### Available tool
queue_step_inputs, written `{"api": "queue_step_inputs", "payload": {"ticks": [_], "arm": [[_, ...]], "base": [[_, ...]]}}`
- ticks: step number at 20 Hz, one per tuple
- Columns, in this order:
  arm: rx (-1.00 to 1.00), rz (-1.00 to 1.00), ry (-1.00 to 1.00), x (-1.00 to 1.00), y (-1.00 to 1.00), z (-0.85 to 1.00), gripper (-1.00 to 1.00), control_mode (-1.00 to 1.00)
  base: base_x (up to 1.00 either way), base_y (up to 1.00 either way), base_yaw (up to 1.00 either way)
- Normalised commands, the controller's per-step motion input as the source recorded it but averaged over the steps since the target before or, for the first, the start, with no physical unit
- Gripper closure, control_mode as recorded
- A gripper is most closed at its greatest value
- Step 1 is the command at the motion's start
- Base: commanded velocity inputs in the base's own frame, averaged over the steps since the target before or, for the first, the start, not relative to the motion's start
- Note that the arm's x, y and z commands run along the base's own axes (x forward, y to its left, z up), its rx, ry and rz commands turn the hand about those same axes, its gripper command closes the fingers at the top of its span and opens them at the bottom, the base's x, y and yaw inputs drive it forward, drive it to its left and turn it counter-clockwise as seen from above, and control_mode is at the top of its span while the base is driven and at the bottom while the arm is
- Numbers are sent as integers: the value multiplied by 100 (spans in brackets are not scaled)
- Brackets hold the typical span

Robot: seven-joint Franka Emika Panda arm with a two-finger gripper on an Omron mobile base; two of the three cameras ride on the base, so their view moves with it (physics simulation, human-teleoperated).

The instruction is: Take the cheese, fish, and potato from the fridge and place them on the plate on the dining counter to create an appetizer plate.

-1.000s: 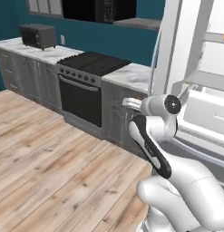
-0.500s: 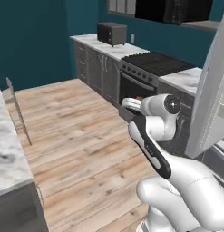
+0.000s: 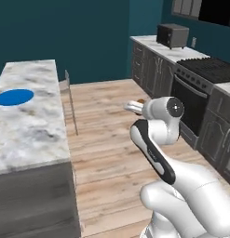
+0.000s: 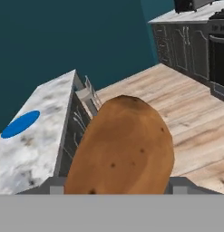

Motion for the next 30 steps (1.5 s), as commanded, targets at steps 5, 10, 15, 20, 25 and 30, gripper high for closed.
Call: {"api": "queue_step_inputs", "payload": {"ticks": [5,10,15,20,25,30], "arm": [[0,0,0,0,0,0,100,100],[0,0,0,0,0,0,100,100],[0,0,0,0,0,0,100,100],[0,0,0,0,0,0,100,100],[0,0,0,0,0,0,100,100],[0,0,0,0,0,0,100,100]], "base": [[-12,100,18],[0,100,1],[0,100,0],[0,100,0],[23,100,0],[49,91,-13]]}}
